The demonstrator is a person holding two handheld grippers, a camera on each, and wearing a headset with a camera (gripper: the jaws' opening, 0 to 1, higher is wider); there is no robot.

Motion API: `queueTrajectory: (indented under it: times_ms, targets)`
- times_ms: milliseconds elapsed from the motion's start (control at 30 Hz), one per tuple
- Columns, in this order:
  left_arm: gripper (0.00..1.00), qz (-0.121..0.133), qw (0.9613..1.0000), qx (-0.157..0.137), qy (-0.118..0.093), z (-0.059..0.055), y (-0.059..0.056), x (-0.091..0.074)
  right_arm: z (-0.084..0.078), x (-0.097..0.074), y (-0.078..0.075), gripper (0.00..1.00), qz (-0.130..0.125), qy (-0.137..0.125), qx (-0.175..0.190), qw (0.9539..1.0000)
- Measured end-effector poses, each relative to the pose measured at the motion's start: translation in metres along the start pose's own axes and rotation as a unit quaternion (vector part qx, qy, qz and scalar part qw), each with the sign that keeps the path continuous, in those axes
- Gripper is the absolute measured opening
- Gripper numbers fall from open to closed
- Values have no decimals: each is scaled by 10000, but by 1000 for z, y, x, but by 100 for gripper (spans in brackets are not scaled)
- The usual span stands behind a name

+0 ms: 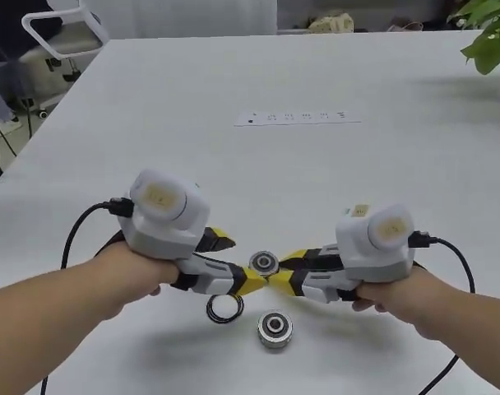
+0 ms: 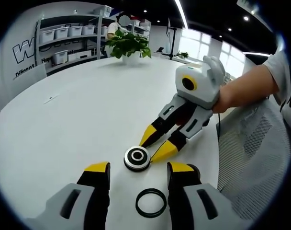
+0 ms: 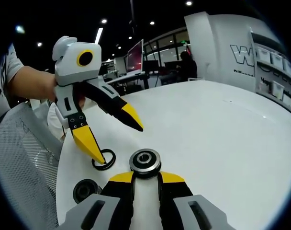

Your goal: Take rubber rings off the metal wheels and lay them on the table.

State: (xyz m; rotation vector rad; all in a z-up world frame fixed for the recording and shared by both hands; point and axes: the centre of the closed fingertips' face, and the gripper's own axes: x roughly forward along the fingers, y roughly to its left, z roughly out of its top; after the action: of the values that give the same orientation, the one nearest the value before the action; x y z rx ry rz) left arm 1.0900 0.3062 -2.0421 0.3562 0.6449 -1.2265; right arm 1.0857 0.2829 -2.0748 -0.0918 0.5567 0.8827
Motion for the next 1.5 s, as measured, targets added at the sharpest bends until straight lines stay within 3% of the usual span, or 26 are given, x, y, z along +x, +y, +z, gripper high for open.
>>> queueTrajectory:
  times_ms: [700,1167,1500]
  targets:
    - [31,-170,9996,120,172,0,-6,17,0,0,0,13,21,1,-5,10000]
    - [18,-167,9991,285,258,1,-1,25,-1,-1,0,8,9,15,-32,10000]
    - [12,21,9972,668,324,2,1,27,-1,-1,-1,8,13,5,-14,10000]
